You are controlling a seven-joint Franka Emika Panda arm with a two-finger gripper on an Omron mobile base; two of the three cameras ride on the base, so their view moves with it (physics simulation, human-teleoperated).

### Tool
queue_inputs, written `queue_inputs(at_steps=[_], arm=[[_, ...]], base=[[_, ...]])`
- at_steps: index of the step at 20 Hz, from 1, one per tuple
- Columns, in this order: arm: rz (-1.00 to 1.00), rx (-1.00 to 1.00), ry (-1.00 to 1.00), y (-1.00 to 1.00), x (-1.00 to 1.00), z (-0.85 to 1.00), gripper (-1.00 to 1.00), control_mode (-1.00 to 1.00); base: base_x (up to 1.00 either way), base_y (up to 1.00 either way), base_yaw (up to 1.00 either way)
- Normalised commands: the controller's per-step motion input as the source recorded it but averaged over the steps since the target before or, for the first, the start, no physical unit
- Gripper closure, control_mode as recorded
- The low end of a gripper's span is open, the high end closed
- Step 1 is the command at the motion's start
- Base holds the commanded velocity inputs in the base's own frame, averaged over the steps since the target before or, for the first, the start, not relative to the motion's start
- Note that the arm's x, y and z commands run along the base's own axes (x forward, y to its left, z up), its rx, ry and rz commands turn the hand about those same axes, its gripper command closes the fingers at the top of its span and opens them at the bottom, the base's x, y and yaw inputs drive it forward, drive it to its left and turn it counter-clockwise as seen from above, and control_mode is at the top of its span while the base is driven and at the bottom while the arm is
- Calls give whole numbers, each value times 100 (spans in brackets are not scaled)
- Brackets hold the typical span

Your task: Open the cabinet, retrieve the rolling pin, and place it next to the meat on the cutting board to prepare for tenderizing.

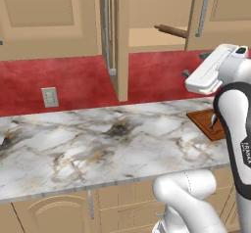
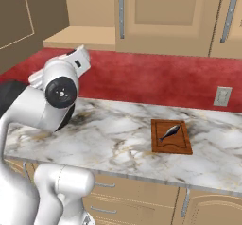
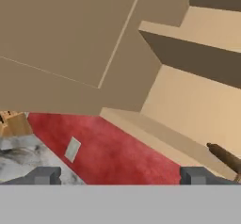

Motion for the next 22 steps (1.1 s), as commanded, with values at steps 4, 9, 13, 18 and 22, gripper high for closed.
queue_inputs(at_steps=[4,9,13,18,22], arm=[[-25,0,-7,-66,-2,0,-100,-100],[-18,2,-3,-67,-7,0,-100,-100],[-13,6,0,-58,0,0,-100,-100],[-12,2,-7,-39,5,14,-100,-100],[-12,2,-13,-14,21,18,-100,-100]], base=[[0,0,0],[0,0,0],[0,0,0],[0,0,0],[0,0,0]])
